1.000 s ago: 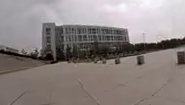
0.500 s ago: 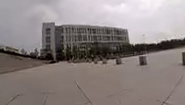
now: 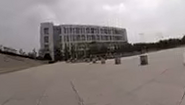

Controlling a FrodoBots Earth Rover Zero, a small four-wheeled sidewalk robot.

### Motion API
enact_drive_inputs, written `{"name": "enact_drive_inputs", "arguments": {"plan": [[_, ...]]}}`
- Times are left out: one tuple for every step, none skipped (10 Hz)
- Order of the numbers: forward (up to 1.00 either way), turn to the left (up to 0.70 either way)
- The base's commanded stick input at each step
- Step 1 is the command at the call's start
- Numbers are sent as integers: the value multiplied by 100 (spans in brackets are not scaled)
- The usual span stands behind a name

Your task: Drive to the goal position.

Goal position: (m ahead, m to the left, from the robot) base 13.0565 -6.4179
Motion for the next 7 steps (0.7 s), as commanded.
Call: {"name": "enact_drive_inputs", "arguments": {"plan": [[50,-22],[50,-22],[50,-22],[50,-22],[50,-22],[50,-22],[50,-22]]}}
